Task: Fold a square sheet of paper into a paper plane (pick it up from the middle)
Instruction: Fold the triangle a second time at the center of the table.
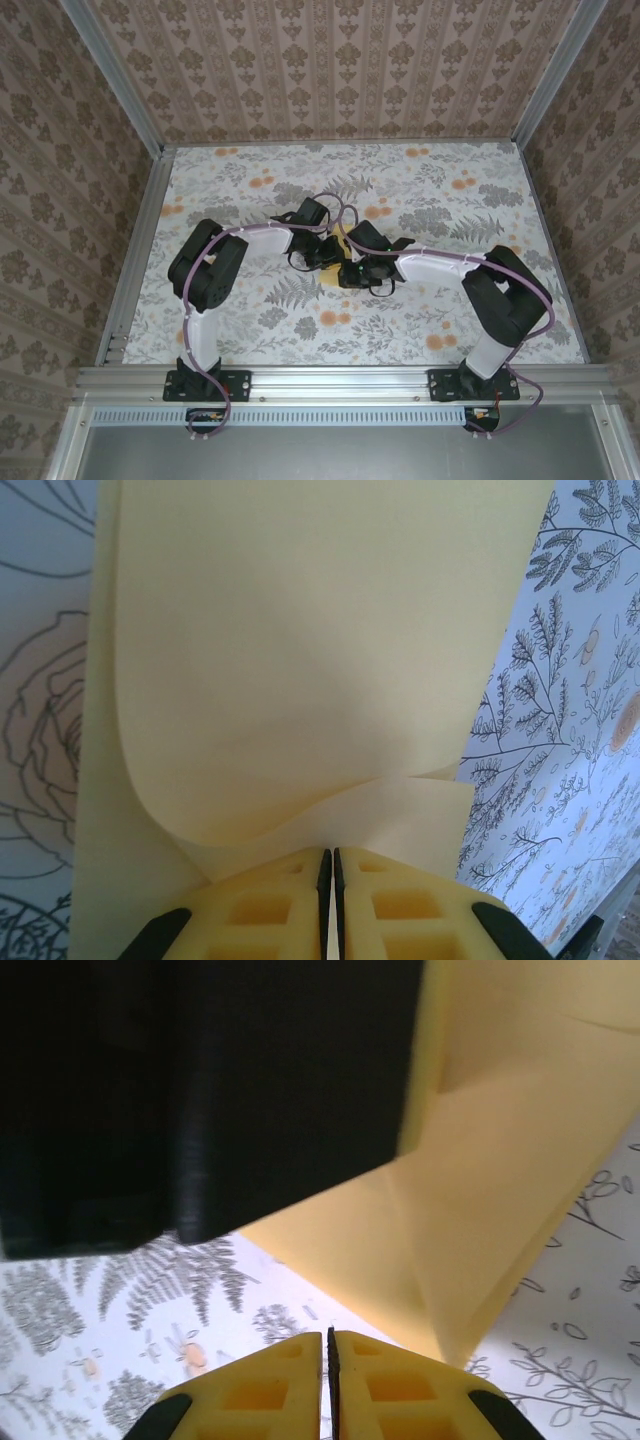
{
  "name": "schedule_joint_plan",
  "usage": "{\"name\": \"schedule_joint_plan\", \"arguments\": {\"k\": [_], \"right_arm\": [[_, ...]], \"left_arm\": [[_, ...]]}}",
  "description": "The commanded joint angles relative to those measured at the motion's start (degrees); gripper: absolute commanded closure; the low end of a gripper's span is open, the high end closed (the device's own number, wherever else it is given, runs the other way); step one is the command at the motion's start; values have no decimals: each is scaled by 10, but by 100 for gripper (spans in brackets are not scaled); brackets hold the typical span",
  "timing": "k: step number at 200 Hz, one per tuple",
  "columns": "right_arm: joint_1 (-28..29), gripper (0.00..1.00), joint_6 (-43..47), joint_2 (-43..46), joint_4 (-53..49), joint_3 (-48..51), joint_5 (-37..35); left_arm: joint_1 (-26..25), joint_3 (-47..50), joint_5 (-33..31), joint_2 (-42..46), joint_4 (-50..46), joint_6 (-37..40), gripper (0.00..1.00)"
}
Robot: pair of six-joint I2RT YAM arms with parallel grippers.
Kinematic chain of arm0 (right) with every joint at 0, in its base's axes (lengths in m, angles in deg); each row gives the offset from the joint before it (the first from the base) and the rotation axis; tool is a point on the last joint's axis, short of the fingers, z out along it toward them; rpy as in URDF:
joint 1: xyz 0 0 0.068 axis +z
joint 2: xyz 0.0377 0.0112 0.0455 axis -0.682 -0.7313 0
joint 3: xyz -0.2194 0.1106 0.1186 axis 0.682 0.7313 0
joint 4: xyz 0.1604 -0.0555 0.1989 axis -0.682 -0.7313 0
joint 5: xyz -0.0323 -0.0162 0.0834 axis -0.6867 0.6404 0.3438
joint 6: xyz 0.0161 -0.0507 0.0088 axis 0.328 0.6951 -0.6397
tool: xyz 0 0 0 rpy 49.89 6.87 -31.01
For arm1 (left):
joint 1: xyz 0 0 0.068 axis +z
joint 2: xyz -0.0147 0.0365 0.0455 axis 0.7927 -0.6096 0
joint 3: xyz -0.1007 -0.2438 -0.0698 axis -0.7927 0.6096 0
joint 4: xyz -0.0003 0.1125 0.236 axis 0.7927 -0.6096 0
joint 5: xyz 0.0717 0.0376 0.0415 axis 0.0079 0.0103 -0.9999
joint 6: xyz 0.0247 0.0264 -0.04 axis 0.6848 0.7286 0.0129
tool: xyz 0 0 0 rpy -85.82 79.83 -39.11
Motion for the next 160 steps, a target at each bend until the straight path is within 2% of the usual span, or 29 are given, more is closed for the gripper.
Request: {"name": "schedule_joint_plan", "arguments": {"k": [1,160], "right_arm": [[0,89,9,-18,-22,-18,-25],[-22,90,-17,-44,-20,-6,-41]], "left_arm": [[-3,-5,-14,-17,-31,0,87],[-2,-8,-10,-7,-28,2,82]]}}
